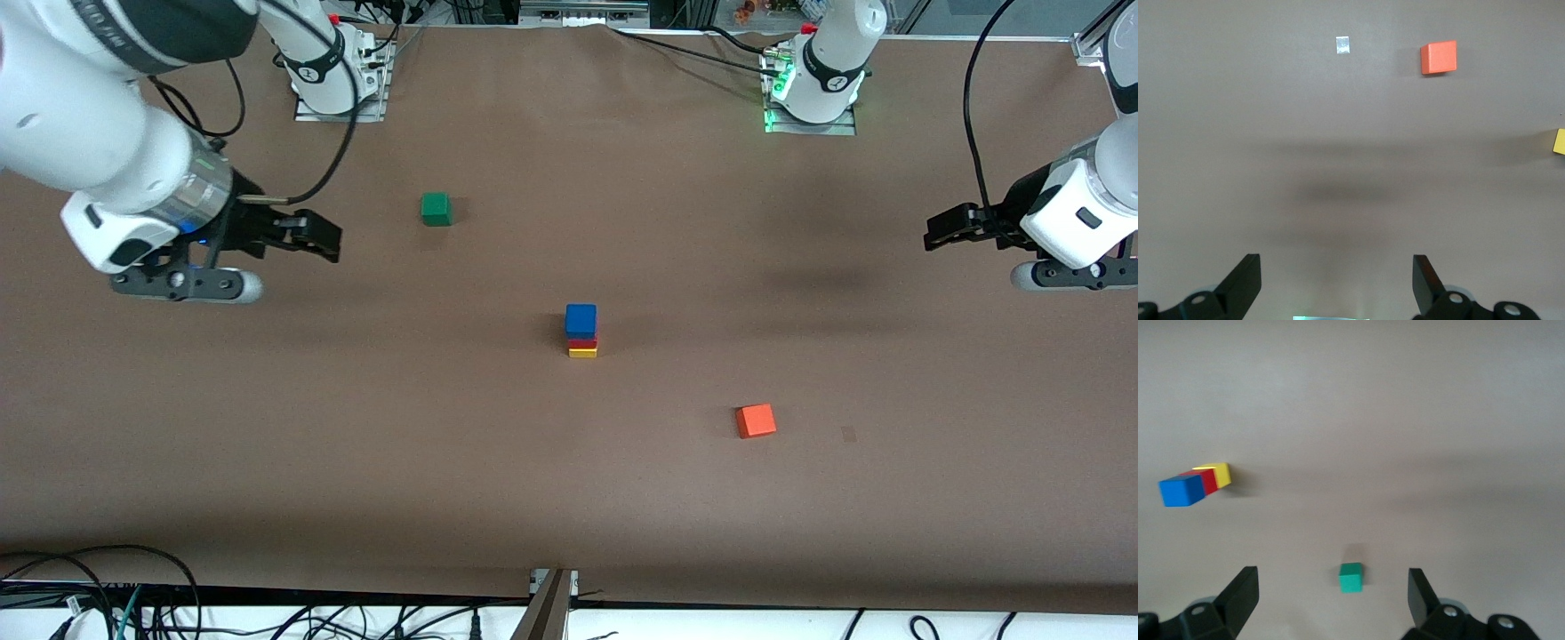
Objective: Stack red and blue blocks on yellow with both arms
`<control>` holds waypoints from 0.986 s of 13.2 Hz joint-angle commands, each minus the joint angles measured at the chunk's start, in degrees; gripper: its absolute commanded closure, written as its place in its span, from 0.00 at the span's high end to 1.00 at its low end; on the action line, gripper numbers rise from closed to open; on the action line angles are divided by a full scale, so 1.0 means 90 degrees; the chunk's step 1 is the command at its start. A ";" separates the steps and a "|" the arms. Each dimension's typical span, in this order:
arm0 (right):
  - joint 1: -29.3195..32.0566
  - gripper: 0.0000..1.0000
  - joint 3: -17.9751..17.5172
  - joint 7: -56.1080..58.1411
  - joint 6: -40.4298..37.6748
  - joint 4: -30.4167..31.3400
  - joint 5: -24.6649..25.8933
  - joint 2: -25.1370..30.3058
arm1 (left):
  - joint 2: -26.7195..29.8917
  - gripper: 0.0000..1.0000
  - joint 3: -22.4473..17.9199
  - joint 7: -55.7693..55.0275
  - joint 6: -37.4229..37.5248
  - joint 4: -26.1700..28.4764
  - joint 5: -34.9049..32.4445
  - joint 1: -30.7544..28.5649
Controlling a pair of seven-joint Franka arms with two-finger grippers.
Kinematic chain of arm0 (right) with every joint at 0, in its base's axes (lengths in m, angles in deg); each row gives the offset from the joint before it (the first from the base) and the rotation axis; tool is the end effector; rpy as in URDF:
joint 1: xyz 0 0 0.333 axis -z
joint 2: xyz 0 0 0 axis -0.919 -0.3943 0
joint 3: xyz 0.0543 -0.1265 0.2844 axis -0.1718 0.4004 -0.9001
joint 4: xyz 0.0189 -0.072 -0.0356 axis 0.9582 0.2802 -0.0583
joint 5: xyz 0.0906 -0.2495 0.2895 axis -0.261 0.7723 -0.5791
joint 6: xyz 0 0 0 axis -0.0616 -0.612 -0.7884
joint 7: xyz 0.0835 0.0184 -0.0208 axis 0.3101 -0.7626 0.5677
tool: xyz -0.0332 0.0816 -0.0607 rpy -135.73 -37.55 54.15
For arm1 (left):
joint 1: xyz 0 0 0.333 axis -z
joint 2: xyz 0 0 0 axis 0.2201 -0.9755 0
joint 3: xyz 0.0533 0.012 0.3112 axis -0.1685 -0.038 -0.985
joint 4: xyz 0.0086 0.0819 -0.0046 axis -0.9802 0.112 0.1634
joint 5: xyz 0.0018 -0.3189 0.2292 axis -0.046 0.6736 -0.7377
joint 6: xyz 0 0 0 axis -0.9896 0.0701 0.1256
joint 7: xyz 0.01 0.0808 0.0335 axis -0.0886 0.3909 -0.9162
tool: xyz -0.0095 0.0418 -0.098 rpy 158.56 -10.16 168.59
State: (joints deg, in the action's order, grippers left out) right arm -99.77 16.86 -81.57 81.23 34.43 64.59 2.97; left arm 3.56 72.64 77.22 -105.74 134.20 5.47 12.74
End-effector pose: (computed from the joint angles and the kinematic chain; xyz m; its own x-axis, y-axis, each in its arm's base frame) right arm 0.6167 0.1870 0.5984 0.9880 -0.0858 -0.1287 -0.0940 -0.9938 -0.0593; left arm 0.5766 -0.0200 0.5619 0.9846 0.0553 -0.1659 0.0605 -0.9978 0.0268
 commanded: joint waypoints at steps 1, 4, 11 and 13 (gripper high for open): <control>-0.0055 0.99 0.0290 0.0112 -0.0327 0.0568 -0.0030 0.0264 | -0.0013 1.00 0.0017 -0.0028 -0.0007 -0.0062 0.0089 -0.0022; 0.0294 0.99 0.0379 -0.0014 -0.0661 0.1201 0.0322 0.1110 | -0.0004 1.00 0.0027 -0.0028 -0.0007 -0.0062 0.0089 -0.0022; 0.2913 0.99 -0.2189 0.1154 0.1768 0.3577 0.1416 0.2521 | -0.0004 1.00 0.0026 -0.0038 -0.0007 -0.0062 0.0089 -0.0022; 0.3274 0.99 -0.2472 0.1585 0.2033 0.3821 0.1319 0.2560 | -0.0013 1.00 0.0027 -0.0038 -0.0007 -0.0062 0.0089 -0.0022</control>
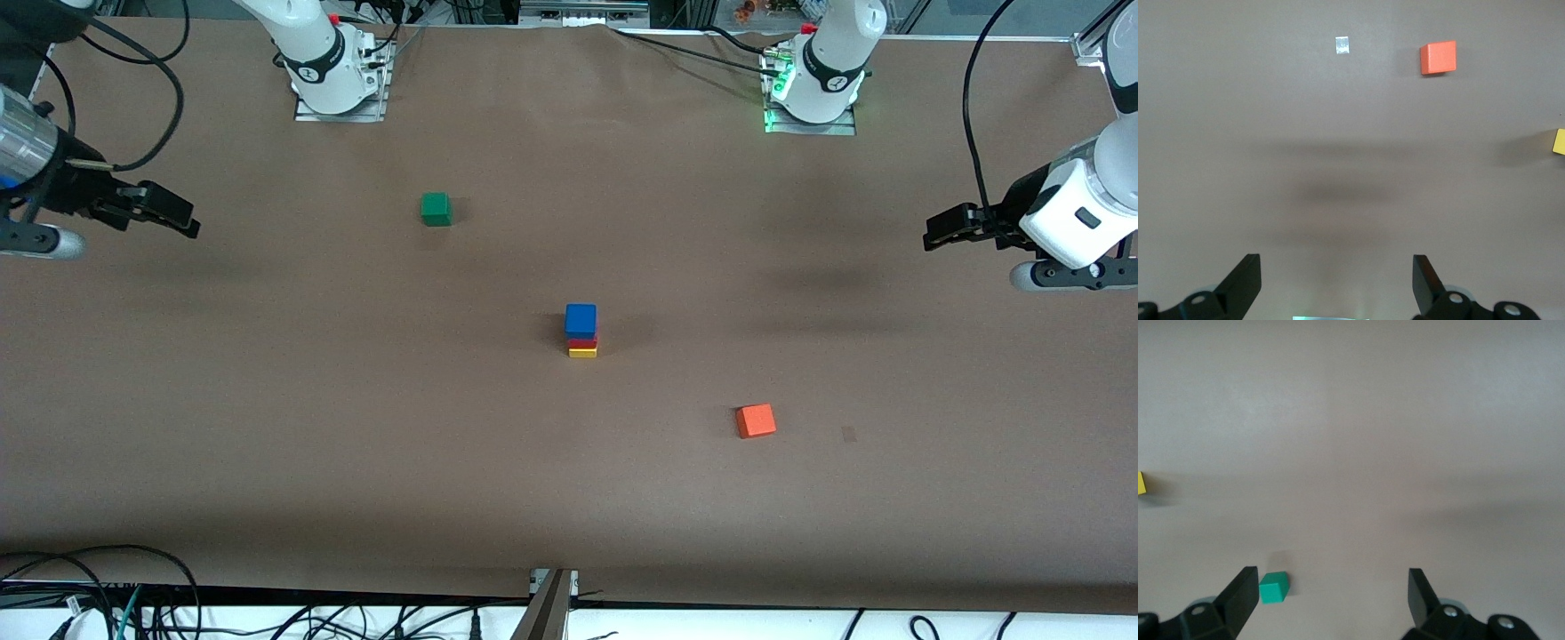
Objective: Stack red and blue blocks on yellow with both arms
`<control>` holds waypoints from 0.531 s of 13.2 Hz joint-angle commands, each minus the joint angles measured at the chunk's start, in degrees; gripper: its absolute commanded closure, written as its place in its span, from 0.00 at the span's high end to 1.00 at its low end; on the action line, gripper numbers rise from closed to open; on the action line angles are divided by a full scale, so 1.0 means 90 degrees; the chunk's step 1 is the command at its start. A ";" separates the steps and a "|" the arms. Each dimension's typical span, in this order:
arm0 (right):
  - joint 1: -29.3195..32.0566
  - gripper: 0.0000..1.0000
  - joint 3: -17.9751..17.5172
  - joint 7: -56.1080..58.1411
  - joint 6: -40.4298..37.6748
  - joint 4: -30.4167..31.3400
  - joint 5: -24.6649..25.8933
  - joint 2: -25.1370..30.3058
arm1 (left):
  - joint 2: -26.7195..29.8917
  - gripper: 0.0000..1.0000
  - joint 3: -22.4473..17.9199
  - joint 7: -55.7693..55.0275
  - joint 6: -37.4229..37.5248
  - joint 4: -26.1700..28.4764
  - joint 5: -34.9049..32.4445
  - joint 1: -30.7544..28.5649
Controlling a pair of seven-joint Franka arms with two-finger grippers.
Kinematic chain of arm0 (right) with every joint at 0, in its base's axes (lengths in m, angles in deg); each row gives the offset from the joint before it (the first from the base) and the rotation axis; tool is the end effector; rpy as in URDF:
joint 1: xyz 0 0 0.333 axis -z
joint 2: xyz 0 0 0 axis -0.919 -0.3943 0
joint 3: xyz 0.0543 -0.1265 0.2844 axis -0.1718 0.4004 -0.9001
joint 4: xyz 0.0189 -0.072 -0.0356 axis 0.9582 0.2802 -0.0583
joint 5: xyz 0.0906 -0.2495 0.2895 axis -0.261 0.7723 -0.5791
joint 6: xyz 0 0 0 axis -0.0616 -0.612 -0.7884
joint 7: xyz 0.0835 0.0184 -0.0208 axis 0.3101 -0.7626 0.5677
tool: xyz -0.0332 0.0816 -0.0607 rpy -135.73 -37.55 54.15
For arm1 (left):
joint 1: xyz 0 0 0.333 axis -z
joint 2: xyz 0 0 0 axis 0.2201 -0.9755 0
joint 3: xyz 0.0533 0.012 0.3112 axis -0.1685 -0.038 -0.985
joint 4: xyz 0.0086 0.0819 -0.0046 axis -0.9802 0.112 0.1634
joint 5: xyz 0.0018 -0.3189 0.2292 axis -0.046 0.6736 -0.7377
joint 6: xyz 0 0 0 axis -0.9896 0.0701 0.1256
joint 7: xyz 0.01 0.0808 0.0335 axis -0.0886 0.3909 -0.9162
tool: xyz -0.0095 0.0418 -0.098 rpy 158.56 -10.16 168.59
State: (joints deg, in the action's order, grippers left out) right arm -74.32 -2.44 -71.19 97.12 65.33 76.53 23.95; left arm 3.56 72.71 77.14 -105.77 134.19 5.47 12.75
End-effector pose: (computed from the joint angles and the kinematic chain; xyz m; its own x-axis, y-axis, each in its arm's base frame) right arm 0.5671 0.0286 0.5776 0.9960 -0.0806 -0.0391 -0.0822 -0.9957 -0.0420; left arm 0.5766 -0.0207 0.5620 0.9847 0.0553 -0.1652 0.0605 -0.9978 0.0268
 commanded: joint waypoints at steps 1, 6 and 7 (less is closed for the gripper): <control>0.0544 0.99 -0.0483 0.0511 0.0268 0.0523 -0.0017 0.0277 | -0.0013 1.00 0.0019 -0.0029 -0.0004 -0.0061 0.0088 -0.0023; 0.0633 0.99 -0.0573 0.1020 0.0122 0.0808 -0.0017 0.0512 | -0.0013 1.00 0.0019 -0.0029 0.0006 -0.0061 0.0088 -0.0014; 0.0633 0.99 -0.0563 0.1010 0.0102 0.0808 -0.0017 0.0512 | -0.0013 1.00 0.0019 -0.0029 0.0006 -0.0061 0.0088 -0.0023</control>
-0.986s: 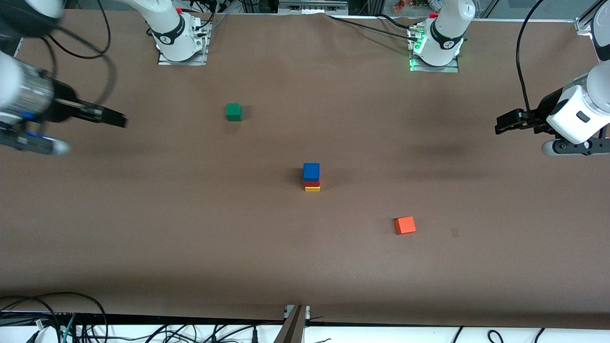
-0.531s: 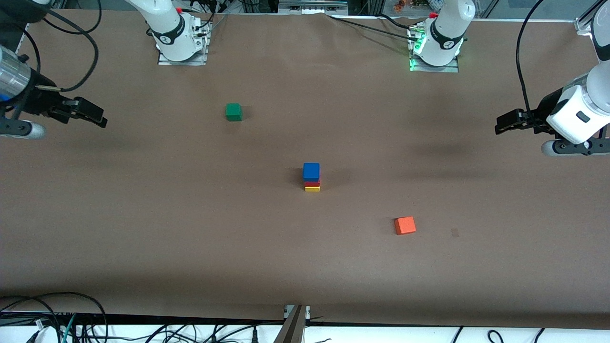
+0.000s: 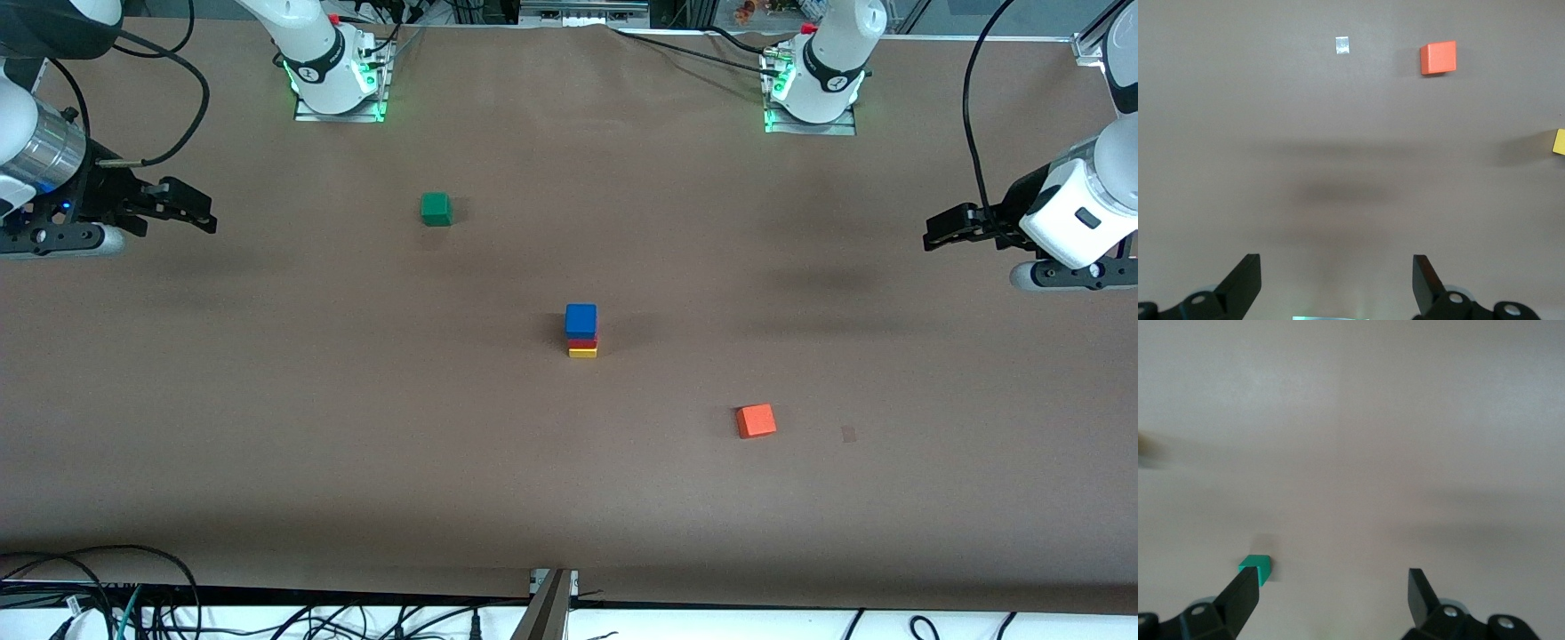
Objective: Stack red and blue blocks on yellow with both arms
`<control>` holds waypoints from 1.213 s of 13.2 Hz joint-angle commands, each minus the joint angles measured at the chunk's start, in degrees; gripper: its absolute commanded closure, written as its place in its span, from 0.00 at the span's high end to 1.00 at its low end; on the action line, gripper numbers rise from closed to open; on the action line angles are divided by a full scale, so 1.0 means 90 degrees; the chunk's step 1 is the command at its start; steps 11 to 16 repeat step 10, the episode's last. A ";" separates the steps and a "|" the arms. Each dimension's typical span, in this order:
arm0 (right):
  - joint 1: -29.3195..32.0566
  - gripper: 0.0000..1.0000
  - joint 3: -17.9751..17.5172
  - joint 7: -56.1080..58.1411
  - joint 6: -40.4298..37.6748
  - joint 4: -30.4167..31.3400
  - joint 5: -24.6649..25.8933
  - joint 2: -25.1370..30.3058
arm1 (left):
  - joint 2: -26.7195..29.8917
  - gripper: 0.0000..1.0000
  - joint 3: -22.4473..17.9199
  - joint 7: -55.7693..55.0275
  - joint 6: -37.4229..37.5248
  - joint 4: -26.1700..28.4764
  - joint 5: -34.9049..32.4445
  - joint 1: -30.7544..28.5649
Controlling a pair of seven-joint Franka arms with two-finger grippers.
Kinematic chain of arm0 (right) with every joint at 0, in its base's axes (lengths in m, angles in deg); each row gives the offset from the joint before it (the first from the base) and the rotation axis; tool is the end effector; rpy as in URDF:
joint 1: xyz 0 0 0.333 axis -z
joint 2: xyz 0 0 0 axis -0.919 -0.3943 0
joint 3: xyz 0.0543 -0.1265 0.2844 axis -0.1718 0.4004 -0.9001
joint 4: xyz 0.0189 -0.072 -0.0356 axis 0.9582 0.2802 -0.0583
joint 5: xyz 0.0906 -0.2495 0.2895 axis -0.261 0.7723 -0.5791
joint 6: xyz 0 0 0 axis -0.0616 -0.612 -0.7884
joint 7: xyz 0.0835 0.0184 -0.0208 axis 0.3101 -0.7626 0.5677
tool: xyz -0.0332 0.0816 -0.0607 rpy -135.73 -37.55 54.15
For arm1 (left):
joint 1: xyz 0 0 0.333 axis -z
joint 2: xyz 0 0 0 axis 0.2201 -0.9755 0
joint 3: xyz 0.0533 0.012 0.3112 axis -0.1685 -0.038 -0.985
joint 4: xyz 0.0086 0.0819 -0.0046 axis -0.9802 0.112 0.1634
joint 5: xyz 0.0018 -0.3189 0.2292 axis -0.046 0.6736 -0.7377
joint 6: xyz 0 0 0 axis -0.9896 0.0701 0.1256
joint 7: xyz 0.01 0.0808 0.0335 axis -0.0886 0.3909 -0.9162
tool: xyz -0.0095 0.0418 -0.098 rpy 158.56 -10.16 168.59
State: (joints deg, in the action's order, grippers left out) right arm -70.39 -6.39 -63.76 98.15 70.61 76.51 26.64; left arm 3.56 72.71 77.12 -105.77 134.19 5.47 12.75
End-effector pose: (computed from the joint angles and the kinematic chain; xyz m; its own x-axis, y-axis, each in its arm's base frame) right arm 0.5508 0.0272 0.5616 0.9970 0.0483 -0.0607 0.0453 -0.9977 -0.0504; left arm 0.5766 -0.0207 0.5620 0.9847 0.0556 -0.1652 0.0609 -0.9978 0.0267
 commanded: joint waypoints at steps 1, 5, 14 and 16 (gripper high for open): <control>0.0196 0.99 -0.0105 0.0174 -0.0119 0.0202 -0.0016 0.0213 | -0.0012 1.00 0.0009 -0.0017 -0.0004 -0.0061 0.0088 -0.0033; 0.0196 0.99 0.0110 0.0203 -0.0228 0.0153 0.0043 0.0213 | -0.0012 1.00 0.0019 -0.0017 -0.0004 -0.0061 0.0088 -0.0024; 0.0186 0.99 0.0110 0.0193 0.0055 0.0075 0.0121 0.0145 | -0.0012 1.00 0.0019 -0.0026 -0.0004 -0.0061 0.0088 -0.0024; 0.0186 0.99 0.0110 0.0193 0.0055 0.0075 0.0121 0.0145 | -0.0012 1.00 0.0019 -0.0026 -0.0004 -0.0061 0.0088 -0.0024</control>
